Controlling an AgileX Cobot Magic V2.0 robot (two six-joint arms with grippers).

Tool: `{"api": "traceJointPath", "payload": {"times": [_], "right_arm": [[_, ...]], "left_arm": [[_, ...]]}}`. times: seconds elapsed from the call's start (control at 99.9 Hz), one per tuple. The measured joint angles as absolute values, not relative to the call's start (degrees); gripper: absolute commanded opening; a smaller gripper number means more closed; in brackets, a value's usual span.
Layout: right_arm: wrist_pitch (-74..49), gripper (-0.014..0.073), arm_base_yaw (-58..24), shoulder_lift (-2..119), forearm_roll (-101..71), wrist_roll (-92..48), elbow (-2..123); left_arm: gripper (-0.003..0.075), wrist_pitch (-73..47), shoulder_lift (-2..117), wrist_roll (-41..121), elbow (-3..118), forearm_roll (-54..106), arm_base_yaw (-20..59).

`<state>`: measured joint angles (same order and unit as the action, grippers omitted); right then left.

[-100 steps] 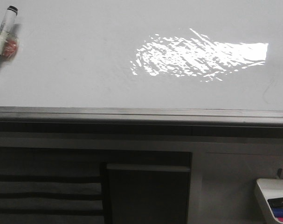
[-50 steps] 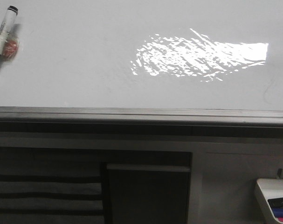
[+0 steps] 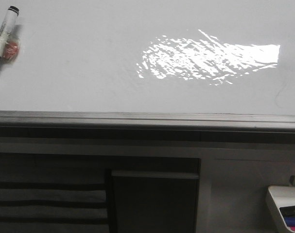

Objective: Write number 9 on whiteboard

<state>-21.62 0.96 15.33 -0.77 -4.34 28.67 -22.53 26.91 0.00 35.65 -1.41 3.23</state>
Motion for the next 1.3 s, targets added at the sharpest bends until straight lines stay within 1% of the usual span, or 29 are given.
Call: {"api": "traceJointPath", "payload": {"times": [0.02,0.05,0.07,0.09,0.14,0.21,0.56,0.68,0.76,0.971,1.301], "right_arm": [[-21.62,0.033,0.96,15.33,-0.65,-4.34,28.67],[-21.62,0.0417,0.96,15.33,-0.65,-4.34,28.67],[-21.62,0.0466,0.96,15.33,-0.55,-4.34,28.67],[-21.62,0.0496,0.96,15.33,-0.56,-4.34,28.67],[-21.62,0.0589,0.96,15.33,-0.56,-4.34,28.67],[-21.62,0.0643,0.96,15.33,-0.56,-4.34,28.67],[-21.72,0.0645,0.96,15.33,-0.56,-4.34,28.67],[-21.82,0.0645,0.96,15.33,-0.56,-4.34,28.67],[-21.82,0.0645,0.96,15.33,-0.56,-4.34,28.67],[-21.49,0.0645,0.96,15.33,-0.56,-4.34,28.67],[-21.45,0.0645,0.96,15.33,-0.56,-4.34,28.67]], "left_arm": [[0.0489,-22.53,26.91,0.0,35.65,-1.67,3.23],[0.0544,-22.53,26.91,0.0,35.65,-1.78,3.23],[0.0576,-22.53,26.91,0.0,35.65,-1.94,3.23],[0.0599,-22.53,26.91,0.0,35.65,-2.06,3.23],[0.0622,-22.53,26.91,0.0,35.65,-2.17,3.23],[0.0619,-22.53,26.91,0.0,35.65,-2.26,3.23],[0.0619,-22.42,26.91,0.0,35.65,-1.75,3.23],[0.0619,-20.53,27.65,0.0,35.65,0.0,3.23],[0.0619,-20.14,29.25,0.0,35.42,0.0,5.06],[0.0619,-20.34,38.38,0.0,35.17,-7.09,13.16],[0.0619,-21.33,59.69,0.0,41.39,-7.99,13.99]]}}
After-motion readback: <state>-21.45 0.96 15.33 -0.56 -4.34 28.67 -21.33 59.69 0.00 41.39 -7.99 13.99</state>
